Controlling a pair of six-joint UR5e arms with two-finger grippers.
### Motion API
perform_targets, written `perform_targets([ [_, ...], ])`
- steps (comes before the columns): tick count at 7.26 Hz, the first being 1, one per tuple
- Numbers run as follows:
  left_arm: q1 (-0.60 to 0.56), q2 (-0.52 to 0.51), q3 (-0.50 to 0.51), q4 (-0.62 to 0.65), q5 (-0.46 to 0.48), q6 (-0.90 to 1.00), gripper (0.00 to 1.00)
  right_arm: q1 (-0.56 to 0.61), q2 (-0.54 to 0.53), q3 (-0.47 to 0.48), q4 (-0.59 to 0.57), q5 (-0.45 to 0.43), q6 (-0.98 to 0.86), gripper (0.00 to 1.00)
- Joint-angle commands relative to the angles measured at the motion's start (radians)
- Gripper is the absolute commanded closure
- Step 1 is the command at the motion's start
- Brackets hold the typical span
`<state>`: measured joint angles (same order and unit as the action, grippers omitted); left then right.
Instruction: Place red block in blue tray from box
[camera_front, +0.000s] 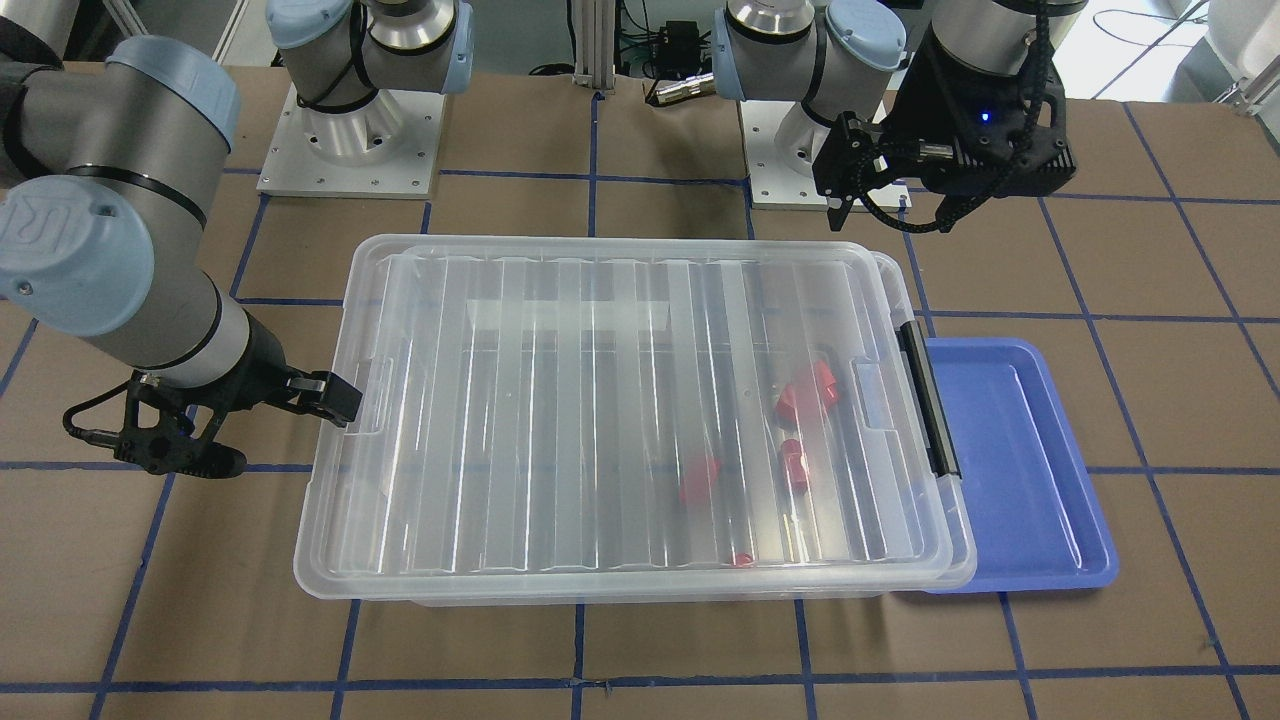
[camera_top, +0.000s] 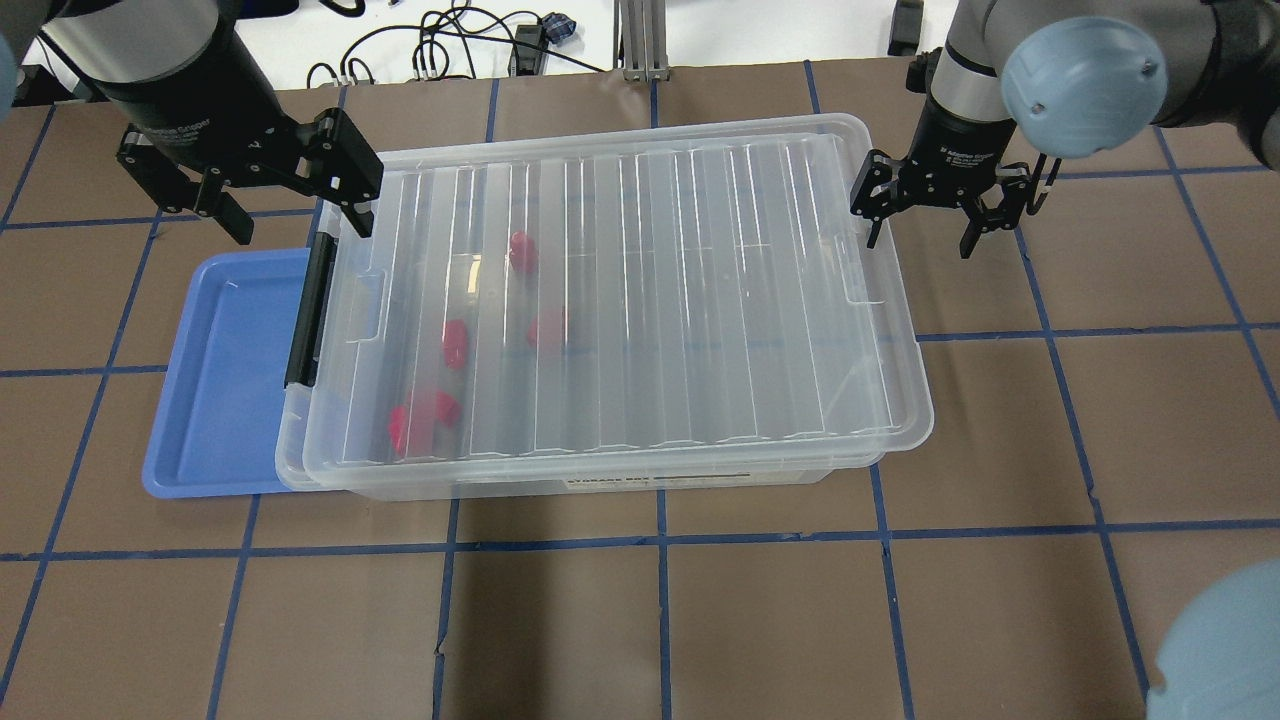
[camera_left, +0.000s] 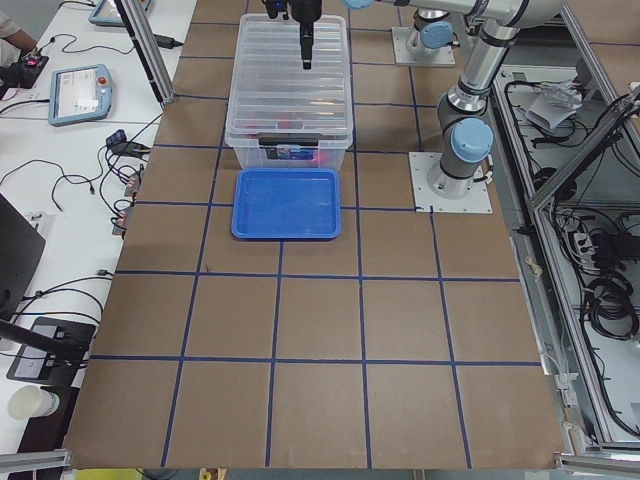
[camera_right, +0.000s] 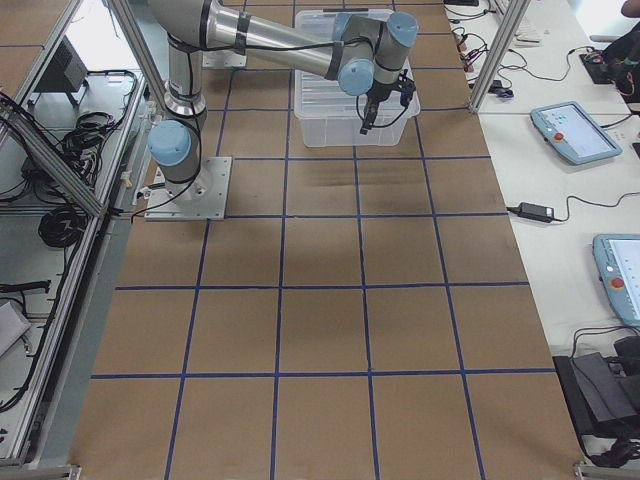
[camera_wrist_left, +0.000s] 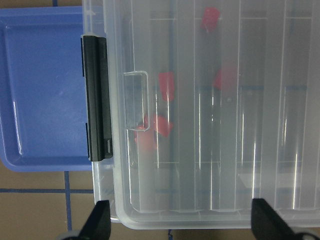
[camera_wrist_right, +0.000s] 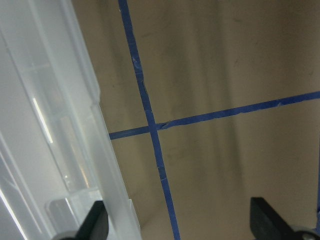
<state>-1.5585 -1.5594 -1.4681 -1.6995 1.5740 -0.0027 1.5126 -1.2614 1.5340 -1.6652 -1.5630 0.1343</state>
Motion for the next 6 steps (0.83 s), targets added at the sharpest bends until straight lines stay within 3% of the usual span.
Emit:
perform_targets([
  [1,0.000,-0.007,0.002,0.001,0.000,0.000,0.00,0.000,0.004,0.012,-0.004,-0.002,-0.004,0.00],
  [4,-0.002,-0.005,0.002,0.000,-0.002,-0.002,0.00,-0.015,0.005,0.009,-0.014,-0.009,-0.025,0.00],
  [6,-0.002,-0.005,0.000,0.000,-0.002,-0.002,0.00,-0.095,0.000,0.006,-0.008,-0.014,-0.111,0.00],
])
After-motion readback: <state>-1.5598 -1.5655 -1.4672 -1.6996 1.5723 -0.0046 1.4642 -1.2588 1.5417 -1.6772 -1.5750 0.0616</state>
